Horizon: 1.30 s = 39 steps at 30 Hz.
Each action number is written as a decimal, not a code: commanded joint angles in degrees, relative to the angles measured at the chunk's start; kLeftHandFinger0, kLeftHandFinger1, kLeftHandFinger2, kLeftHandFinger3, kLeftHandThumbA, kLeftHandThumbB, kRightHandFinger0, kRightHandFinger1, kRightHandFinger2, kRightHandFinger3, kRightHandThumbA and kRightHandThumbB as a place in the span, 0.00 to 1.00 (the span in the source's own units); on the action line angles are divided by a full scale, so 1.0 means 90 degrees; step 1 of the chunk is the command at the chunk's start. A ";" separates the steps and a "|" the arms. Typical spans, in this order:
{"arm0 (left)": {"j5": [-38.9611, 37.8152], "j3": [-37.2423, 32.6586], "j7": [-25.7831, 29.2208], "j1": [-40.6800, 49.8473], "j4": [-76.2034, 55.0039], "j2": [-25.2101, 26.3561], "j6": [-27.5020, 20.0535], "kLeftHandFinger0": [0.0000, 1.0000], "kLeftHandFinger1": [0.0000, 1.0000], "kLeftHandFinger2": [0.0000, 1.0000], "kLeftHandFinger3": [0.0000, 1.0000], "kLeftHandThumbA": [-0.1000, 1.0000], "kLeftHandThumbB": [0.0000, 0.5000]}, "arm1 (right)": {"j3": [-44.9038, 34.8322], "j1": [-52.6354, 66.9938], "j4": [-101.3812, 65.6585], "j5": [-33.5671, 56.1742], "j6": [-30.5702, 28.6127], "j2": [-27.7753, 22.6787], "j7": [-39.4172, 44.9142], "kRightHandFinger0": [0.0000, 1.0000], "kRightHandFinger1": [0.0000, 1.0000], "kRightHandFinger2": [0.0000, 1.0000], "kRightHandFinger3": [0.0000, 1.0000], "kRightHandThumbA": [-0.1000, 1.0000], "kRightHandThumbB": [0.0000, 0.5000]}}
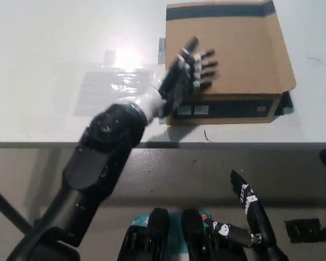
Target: A small storge box is placed at the center of the table and the robot uses its left hand to push the lid and close it
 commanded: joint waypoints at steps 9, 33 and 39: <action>0.1201 -0.0360 -0.0247 0.0510 0.0184 0.0088 -0.1199 1.00 1.00 1.00 1.00 1.00 0.68 | 0.0108 -0.0220 -0.0315 0.0086 -0.0318 -0.0055 0.0161 1.00 1.00 1.00 1.00 1.00 0.78; 0.0876 0.0524 -0.0205 0.4246 -0.7032 0.1395 -0.1249 1.00 1.00 1.00 1.00 1.00 0.87 | 0.0098 -0.0173 -0.0232 0.0054 -0.0318 -0.0092 0.0148 1.00 1.00 1.00 1.00 1.00 0.76; 0.1777 0.0836 -0.0010 0.4774 -0.5739 0.1415 -0.2151 1.00 1.00 1.00 1.00 1.00 0.80 | 0.0109 -0.0165 -0.0185 0.0056 -0.0318 -0.0059 0.0144 1.00 1.00 1.00 1.00 1.00 0.76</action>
